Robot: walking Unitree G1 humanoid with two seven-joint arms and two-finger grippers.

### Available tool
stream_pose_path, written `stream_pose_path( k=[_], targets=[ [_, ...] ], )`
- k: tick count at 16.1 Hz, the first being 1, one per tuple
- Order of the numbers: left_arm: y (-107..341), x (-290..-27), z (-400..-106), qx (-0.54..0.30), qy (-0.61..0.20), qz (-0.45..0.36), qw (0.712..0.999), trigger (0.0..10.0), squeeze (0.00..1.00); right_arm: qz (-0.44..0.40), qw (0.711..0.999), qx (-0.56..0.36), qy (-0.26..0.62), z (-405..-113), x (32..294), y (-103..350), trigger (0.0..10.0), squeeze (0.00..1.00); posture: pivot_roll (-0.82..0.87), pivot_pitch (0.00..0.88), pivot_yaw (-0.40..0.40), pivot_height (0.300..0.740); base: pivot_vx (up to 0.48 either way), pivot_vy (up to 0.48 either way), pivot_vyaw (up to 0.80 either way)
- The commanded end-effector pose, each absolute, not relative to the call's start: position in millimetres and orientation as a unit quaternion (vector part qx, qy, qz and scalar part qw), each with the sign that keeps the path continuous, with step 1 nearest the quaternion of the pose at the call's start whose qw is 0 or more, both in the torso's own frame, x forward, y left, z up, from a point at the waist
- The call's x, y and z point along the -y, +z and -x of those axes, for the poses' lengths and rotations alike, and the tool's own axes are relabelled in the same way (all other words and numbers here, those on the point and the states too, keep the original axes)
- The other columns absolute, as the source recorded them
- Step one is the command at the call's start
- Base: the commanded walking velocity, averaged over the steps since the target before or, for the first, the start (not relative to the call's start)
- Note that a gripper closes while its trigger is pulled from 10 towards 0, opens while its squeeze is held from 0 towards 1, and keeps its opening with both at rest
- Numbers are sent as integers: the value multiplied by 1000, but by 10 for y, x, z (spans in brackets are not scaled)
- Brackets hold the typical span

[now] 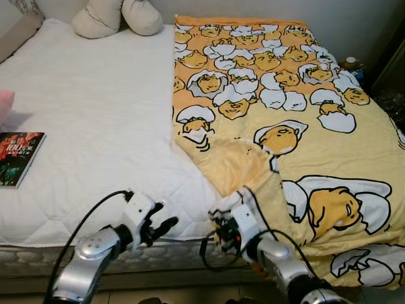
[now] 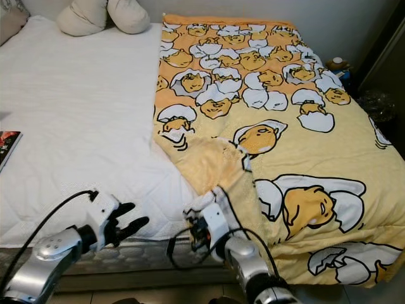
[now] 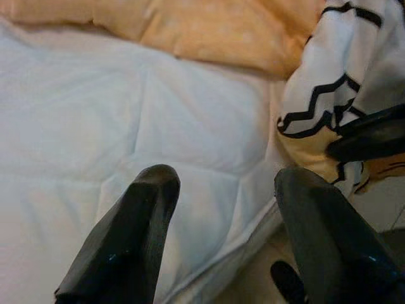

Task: Clean up the room

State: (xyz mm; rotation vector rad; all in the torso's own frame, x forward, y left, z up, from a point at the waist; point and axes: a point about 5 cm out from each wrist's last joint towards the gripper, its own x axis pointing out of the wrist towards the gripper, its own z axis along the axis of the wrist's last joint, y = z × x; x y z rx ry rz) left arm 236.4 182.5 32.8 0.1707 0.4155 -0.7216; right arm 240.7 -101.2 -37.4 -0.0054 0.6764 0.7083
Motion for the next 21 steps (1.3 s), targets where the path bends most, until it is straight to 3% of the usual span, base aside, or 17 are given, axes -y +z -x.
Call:
stream_pose_path(
  k=[1, 7, 15, 21],
  targets=[
    [304, -1907, -2316, -208, -359, -100, 905, 10000, 0, 5, 880, -320, 352, -2425, 1001, -345, 0, 0, 64, 11, -22, 740, 0, 0, 0],
    [328, -1952, -2357, -196, -353, -99, 910, 10000, 0, -9, 879, -319, 355, -2419, 997, -341, 0, 0, 66, 9, -23, 740, 0, 0, 0],
    [323, -1872, -2387, -185, -364, -102, 907, 10000, 0, -6, 879, -319, 353, -2435, 1011, -332, 0, 0, 63, 5, -24, 740, 0, 436, 0],
    [300, -1796, -2379, -186, -378, -91, 902, 10000, 0, 3, 866, -343, 363, -2326, 1059, -419, 0, 0, 61, 1, -22, 740, 0, 0, 0]
  ],
)
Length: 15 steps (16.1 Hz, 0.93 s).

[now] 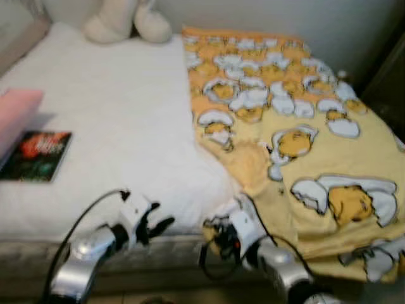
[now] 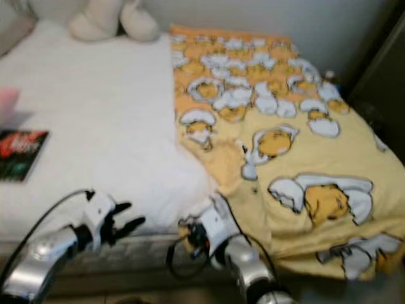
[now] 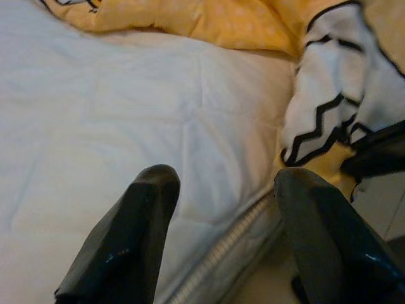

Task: Clean up the room

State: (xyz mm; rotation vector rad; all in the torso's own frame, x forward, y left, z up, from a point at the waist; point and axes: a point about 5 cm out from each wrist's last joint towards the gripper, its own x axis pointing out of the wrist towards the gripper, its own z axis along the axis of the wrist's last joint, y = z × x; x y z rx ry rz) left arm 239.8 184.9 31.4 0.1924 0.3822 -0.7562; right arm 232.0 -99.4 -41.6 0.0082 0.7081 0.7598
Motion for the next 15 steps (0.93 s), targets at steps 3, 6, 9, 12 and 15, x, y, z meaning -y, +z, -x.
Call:
stream_pose_path(
  k=[3, 6, 9, 12, 15],
  targets=[
    [263, -1710, -2269, -185, -410, -93, 888, 10000, 0, 8, 854, -365, 371, -2213, 1110, -498, 0, 0, 59, 2, -21, 740, 0, 0, 0],
    [276, -1728, -2308, -184, -405, -96, 890, 10000, 0, 14, 840, -394, 373, -2067, 1195, -601, 0, 0, 62, 1, -21, 740, 0, 0, 0],
    [300, -1735, -2326, -181, -404, -97, 891, 10000, 0, 20, 827, -415, 379, -1947, 1269, -670, 0, 0, 62, 2, -20, 740, 0, 0, 0],
    [297, -1718, -2328, -183, -408, -98, 889, 10000, 0, 18, 811, -435, 391, -1849, 1306, -719, 0, 0, 57, 1, -16, 740, 0, 0, 0],
    [304, -1705, -2350, -182, -409, -99, 889, 10000, 0, 67, 823, -432, 361, -1894, 1381, -727, 10000, 0, 56, 0, -18, 740, 0, 0, 0]
  ],
)
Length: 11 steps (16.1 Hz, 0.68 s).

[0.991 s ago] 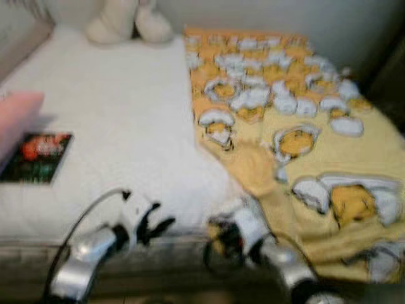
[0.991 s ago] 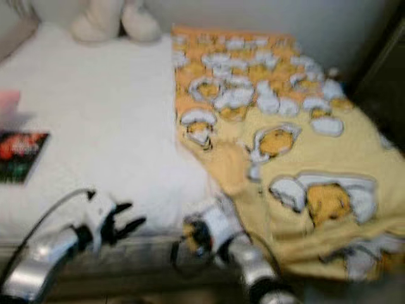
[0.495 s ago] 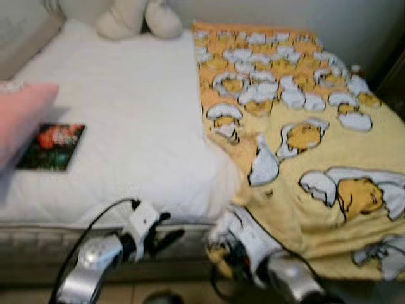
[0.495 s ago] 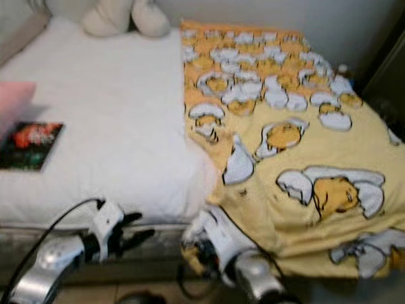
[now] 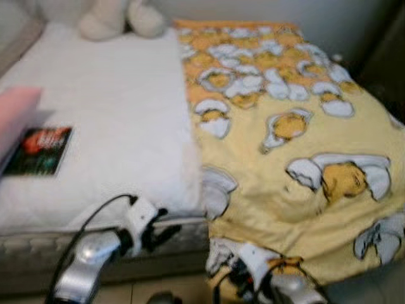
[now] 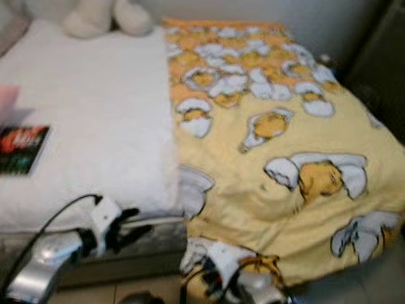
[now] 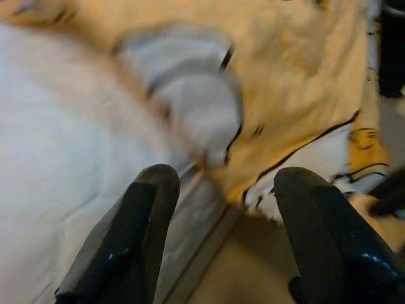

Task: Clean up the room

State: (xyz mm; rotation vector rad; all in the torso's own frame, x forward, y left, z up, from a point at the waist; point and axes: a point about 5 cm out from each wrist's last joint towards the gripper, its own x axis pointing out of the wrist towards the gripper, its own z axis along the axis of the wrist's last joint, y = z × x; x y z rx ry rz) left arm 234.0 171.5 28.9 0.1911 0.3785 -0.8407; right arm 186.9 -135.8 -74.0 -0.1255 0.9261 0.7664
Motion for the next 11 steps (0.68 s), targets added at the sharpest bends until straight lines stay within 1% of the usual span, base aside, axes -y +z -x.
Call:
stream_pose_path(
  k=[1, 2, 5, 6, 7, 11],
  targets=[
    [311, -1697, -2362, -180, -408, -100, 889, 10000, 0, 81, 841, -423, 328, -1968, 1421, -707, 10000, 0, 56, 0, -18, 740, 0, 0, 0],
    [311, -1693, -2365, -180, -408, -100, 889, 10000, 0, 83, 848, -419, 312, -2006, 1438, -694, 10000, 0, 56, 0, -18, 740, 0, 0, 0],
    [304, -1682, -2366, -180, -410, -101, 889, 10000, 0, 89, 855, -420, 292, -2047, 1462, -684, 10000, 0, 56, 0, -18, 740, 0, 0, 0],
    [302, -1682, -2368, -181, -409, -101, 889, 10000, 0, 87, 858, -420, 281, -2054, 1476, -685, 10000, 533, 57, 0, -18, 740, 0, 0, 0],
    [301, -1681, -2369, -181, -409, -102, 889, 10000, 0, 85, 861, -419, 274, -2060, 1482, -683, 10000, 996, 57, 0, -18, 740, 0, 0, 0],
    [297, -1672, -2375, -181, -410, -104, 888, 10000, 0, 84, 867, -416, 262, -2099, 1486, -667, 10000, 1000, 57, 0, -19, 740, 0, 0, 0]
  ],
)
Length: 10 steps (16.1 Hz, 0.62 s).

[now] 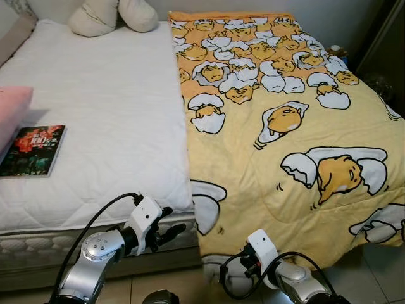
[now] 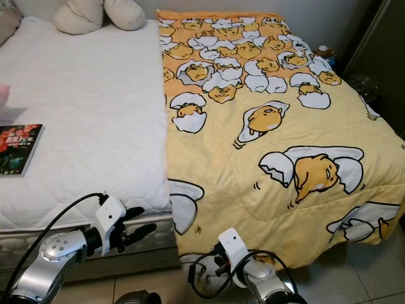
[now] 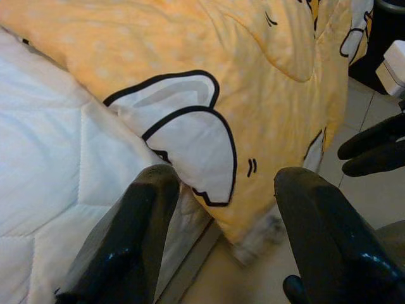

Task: Clean up the room

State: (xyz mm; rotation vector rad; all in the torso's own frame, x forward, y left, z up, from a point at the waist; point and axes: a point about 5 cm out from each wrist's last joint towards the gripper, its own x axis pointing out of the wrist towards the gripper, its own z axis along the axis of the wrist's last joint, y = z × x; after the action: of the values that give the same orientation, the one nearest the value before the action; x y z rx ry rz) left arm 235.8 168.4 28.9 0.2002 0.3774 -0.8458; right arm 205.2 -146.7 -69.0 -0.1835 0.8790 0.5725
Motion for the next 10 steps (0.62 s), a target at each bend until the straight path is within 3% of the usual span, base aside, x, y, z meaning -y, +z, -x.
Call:
stream_pose_path(
  k=[1, 4, 5, 6, 10],
  targets=[
    [297, -1667, -2376, -180, -410, -104, 888, 10000, 0, 84, 867, -415, 262, -2103, 1485, -665, 10000, 1000, 56, 0, -19, 740, 0, 0, 0],
    [292, -1657, -2394, -177, -398, -101, 895, 10000, 0, 90, 879, -398, 248, -2167, 1504, -626, 10000, 1000, 55, 0, -21, 740, 0, 0, 0],
    [284, -1663, -2445, -171, -359, -93, 913, 10000, 0, 110, 898, -369, 212, -2279, 1560, -555, 10000, 808, 50, 0, -23, 740, 0, 0, 0],
    [309, -1674, -2499, -158, -320, -85, 930, 10000, 0, 111, 917, -339, 180, -2377, 1592, -480, 10000, 0, 48, 0, -25, 740, 0, 0, 0],
    [515, -1757, -2722, -101, -182, -46, 977, 10000, 0, 62, 974, -191, 102, -2712, 1602, -68, 10000, 0, 39, 0, -29, 740, 0, 0, 0]
  ],
)
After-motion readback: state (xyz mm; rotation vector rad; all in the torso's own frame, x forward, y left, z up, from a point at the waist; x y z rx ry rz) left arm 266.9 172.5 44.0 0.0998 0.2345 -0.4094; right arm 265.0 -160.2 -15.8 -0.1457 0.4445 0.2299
